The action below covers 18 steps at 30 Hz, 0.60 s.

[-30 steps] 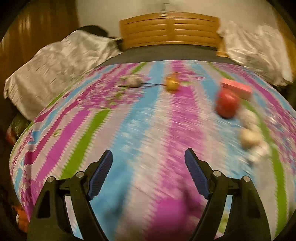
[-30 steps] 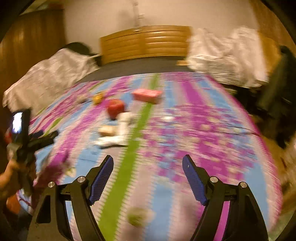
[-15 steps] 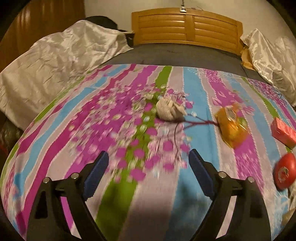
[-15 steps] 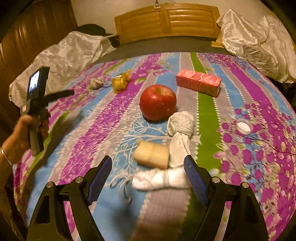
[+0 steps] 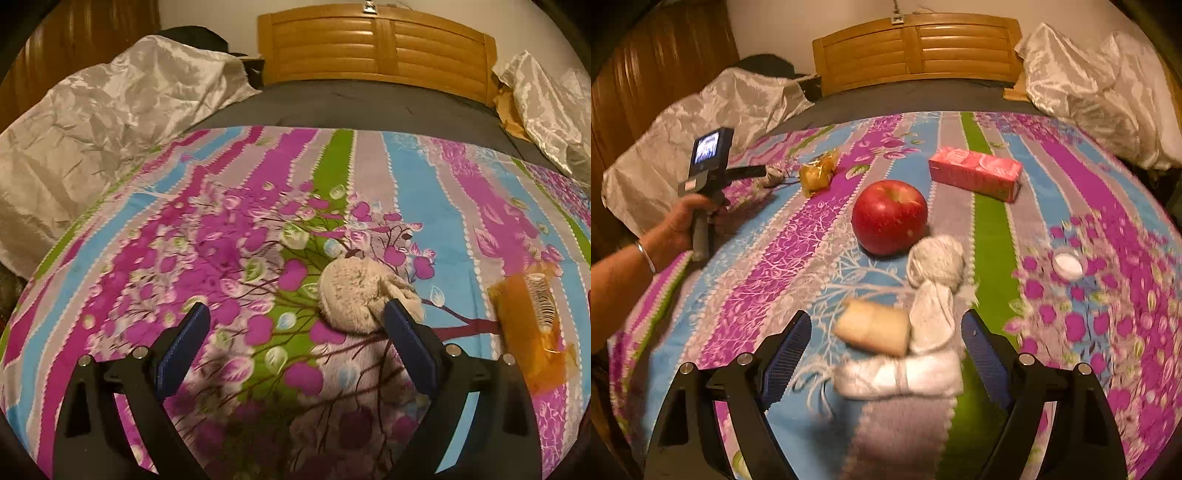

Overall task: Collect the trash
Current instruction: 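Grasp the beige towel with left tool while right tool grasps white bottle, then carry the beige towel and white bottle over the green bin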

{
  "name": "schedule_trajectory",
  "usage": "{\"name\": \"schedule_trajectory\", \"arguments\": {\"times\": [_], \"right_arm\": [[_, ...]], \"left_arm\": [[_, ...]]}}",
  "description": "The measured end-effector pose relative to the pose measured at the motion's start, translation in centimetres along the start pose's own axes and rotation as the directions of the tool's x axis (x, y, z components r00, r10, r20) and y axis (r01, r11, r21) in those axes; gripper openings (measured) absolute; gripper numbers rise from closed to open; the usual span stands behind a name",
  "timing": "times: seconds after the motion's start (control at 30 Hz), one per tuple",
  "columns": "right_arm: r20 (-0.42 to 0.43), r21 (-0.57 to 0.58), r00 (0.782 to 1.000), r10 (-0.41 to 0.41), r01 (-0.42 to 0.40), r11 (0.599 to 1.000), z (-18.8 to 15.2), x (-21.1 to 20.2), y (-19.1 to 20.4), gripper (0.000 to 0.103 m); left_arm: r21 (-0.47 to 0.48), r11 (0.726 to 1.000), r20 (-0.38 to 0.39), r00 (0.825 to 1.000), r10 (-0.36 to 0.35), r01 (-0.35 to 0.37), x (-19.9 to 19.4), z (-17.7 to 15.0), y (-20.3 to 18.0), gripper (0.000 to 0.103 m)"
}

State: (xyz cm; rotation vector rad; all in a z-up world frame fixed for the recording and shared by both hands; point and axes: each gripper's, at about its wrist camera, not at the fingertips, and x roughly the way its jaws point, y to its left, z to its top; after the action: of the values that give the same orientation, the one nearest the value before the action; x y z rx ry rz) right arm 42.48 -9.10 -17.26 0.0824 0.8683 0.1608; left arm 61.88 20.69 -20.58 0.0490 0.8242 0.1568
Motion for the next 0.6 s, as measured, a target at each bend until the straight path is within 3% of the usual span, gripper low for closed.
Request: {"name": "schedule_trajectory", "arguments": {"times": [0.07, 0.2, 0.23, 0.27, 0.3, 0.33, 0.37, 0.47, 0.6], "right_arm": [[-0.017, -0.014, 1.000, 0.002, -0.002, 1.000, 0.2, 1.1, 0.6, 0.079], [-0.058, -0.006, 0.998, 0.010, -0.010, 1.000, 0.0, 2.9, 1.1, 0.063], [-0.057, -0.007, 0.998, 0.003, -0.003, 1.000, -0.1, 3.0, 1.1, 0.053], [-0.048, -0.006, 0.999, -0.008, 0.007, 1.000, -0.2, 2.9, 1.2, 0.050], [-0.045, -0.001, 0.999, 0.000, 0.000, 1.000, -0.2, 2.9, 1.1, 0.049], [-0.047, 0.012, 0.999, 0.012, -0.011, 1.000, -0.2, 2.7, 1.0, 0.047], [-0.044, 0.020, 0.999, 0.018, -0.018, 1.000, -0.3, 2.5, 0.9, 0.046], [-0.014, 0.010, 0.999, 0.040, -0.040, 0.999, -0.1, 1.1, 1.2, 0.044], [0.044, -0.033, 0.998, 0.055, -0.053, 0.998, 0.3, -2.0, 1.8, 0.043]], "left_arm": [[0.026, 1.000, 0.001, 1.000, 0.004, -0.004, 0.8, 0.1, -0.4, 0.092], [0.043, 0.997, -0.023, 0.998, -0.056, 0.057, 1.9, 0.5, -1.0, 0.093], [0.056, 0.996, -0.027, 0.998, -0.062, 0.063, 2.1, 0.6, -1.3, 0.093], [0.086, 0.994, -0.042, 0.997, -0.065, 0.069, 2.3, 0.5, -1.9, 0.085], [0.111, 0.990, -0.052, 0.995, -0.083, 0.088, 2.4, 0.4, -2.4, 0.063], [0.126, 0.986, -0.057, 0.993, -0.103, 0.110, 2.2, 0.2, -2.8, 0.053], [0.141, 0.981, -0.052, 0.990, -0.128, 0.134, 1.7, 0.0, -3.4, 0.034], [0.183, 0.977, -0.015, 0.994, -0.108, 0.109, -0.1, -1.0, -4.5, 0.024], [0.156, 0.979, 0.047, 0.989, -0.138, 0.129, -4.6, -2.5, -3.5, 0.023]]}}
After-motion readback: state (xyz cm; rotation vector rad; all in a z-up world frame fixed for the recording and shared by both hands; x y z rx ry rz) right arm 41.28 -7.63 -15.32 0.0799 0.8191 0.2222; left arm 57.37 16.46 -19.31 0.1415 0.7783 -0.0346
